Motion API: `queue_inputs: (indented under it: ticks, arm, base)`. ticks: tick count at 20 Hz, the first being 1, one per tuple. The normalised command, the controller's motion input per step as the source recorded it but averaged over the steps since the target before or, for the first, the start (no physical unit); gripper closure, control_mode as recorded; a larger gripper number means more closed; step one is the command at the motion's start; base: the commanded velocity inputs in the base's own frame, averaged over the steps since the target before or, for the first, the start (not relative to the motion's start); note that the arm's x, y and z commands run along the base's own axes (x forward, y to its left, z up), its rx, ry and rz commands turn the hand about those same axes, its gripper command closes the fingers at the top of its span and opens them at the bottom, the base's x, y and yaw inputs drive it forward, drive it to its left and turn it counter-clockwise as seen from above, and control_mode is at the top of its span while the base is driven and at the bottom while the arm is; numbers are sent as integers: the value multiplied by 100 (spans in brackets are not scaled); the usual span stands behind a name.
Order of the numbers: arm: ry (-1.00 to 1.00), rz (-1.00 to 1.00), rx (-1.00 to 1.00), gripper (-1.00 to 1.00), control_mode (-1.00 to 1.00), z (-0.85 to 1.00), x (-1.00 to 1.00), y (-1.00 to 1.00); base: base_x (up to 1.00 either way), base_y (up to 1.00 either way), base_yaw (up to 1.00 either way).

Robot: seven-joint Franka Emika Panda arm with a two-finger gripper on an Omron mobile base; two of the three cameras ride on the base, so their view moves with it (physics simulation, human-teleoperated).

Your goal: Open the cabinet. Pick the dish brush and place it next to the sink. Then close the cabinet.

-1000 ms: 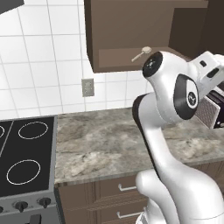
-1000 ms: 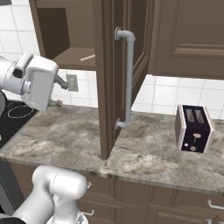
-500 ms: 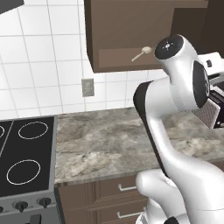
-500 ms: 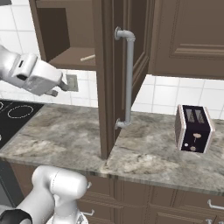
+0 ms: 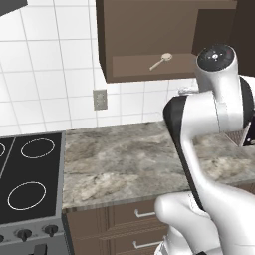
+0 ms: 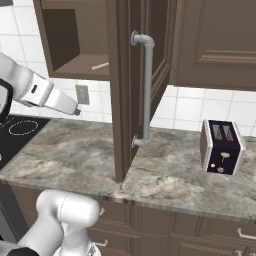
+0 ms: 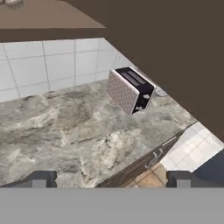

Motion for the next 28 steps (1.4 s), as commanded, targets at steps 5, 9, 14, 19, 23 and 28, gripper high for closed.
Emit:
queue_inputs:
  ticks: [5,9,14,19,23,28]
  arm:
    - [-11,0,13,-100,-100,-13,4,7]
    - [-1,1,13,-100,-100,23,-13,6]
    - [-5,6,24,-100,-100,23,-30,0]
    - [-1,14,25,-100,-100,7,-21,0]
    - [0,17,17,-100,-100,2,-7,0]
    - [1,8,1,-100,-100,28,0,3]
  base:
    - [0,0,0]
    - [0,0,0]
    - [0,0,0]
    - [0,0,0]
    - [0,0,0]
    - [0,0,0]
